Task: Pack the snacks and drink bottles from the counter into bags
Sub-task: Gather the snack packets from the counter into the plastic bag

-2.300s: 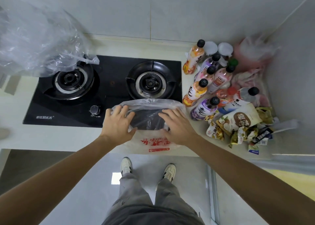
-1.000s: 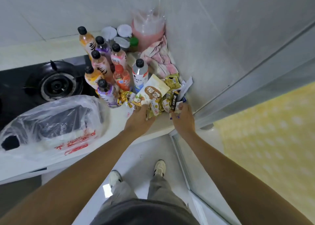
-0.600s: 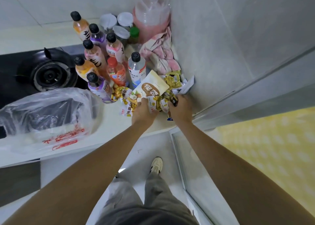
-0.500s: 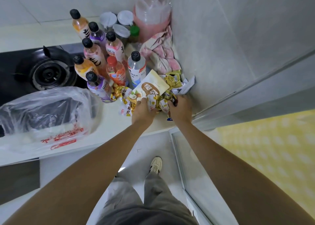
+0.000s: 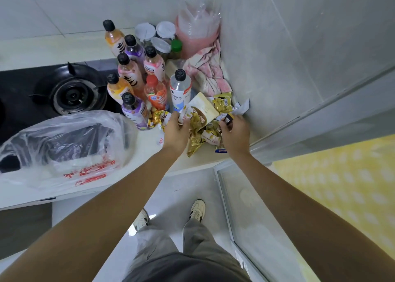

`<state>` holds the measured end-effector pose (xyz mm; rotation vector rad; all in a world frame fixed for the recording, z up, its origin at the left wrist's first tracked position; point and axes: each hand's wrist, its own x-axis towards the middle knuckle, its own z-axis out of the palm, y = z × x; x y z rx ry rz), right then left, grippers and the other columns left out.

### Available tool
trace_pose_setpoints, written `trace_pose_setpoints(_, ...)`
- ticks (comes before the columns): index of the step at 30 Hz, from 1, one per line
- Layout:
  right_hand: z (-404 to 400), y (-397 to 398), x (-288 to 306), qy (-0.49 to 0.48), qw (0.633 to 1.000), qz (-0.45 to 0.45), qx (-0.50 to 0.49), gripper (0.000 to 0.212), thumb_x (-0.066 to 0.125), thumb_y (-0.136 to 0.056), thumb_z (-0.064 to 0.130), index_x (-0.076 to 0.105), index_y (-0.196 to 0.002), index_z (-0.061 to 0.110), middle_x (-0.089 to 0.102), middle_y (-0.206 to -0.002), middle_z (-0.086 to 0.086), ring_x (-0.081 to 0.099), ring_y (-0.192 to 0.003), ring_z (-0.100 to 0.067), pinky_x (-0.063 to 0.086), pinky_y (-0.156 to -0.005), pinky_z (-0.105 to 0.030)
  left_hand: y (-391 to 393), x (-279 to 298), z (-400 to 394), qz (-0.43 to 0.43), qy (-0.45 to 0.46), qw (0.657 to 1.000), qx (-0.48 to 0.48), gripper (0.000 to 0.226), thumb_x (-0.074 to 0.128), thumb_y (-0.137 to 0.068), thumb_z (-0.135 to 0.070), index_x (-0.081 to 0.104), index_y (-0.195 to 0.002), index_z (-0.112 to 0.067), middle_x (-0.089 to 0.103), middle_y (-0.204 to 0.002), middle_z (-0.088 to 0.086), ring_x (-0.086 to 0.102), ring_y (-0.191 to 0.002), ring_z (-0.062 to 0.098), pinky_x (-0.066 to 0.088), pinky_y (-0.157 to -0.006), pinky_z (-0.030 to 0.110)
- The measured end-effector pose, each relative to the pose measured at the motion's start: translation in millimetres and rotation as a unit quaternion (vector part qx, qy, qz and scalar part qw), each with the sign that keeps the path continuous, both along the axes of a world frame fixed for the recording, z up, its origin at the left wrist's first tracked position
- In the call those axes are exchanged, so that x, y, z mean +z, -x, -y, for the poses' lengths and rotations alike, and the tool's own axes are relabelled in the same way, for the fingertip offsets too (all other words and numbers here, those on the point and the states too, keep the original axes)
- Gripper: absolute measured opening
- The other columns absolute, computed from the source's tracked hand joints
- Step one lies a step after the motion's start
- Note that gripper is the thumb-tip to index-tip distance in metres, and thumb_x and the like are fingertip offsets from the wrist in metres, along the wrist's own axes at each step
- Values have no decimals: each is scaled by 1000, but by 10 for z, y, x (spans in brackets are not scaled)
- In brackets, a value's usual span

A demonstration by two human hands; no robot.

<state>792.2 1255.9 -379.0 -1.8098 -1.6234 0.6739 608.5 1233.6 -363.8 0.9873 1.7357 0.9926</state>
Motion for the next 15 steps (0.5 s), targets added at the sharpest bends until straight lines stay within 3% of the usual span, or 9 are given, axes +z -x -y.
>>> trace_pose_setpoints(4,46,153,108,15,999,-32,16,25,65,-97,30,60,-87,8,63,-74,-5,62,-71,-26,53,-66,-43,307,119,187,50,-15,998,24,13,56,-103,-30,56,-108,-18,67,-99,12,67,-93,30,60,-84,51)
trace_pose_setpoints(6,111,309,168,38,997,-67,27,25,66,-97,32,62,-91,8,67,-78,-8,66,-74,-27,56,-68,-49,477,190,344,82,-31,995,35,6,55,-104,-28,57,-110,-28,70,-102,5,70,-98,26,63,-81,46)
trace_pose_setpoints(8,213,511,241,65,990,-119,47,26,66,-95,34,64,-93,8,69,-78,-9,70,-73,-28,59,-66,-52,652,248,530,111,-32,992,50,8,54,-106,-24,55,-113,-26,70,-106,6,72,-99,24,64,-75,41)
trace_pose_setpoints(12,468,1008,348,104,973,-188,88,12,68,-99,17,67,-96,6,70,-76,-6,70,-62,-10,60,-60,-38,1111,298,943,107,-8,990,94,6,54,-106,-22,53,-109,-17,67,-107,18,71,-97,28,64,-71,41)
trace_pose_setpoints(15,622,1487,368,131,961,-214,117,4,67,-98,8,65,-94,9,71,-79,-4,69,-61,-6,61,-60,-37,1535,333,1211,104,3,984,146,6,54,-106,-21,52,-102,-17,66,-103,16,71,-96,29,64,-70,40)
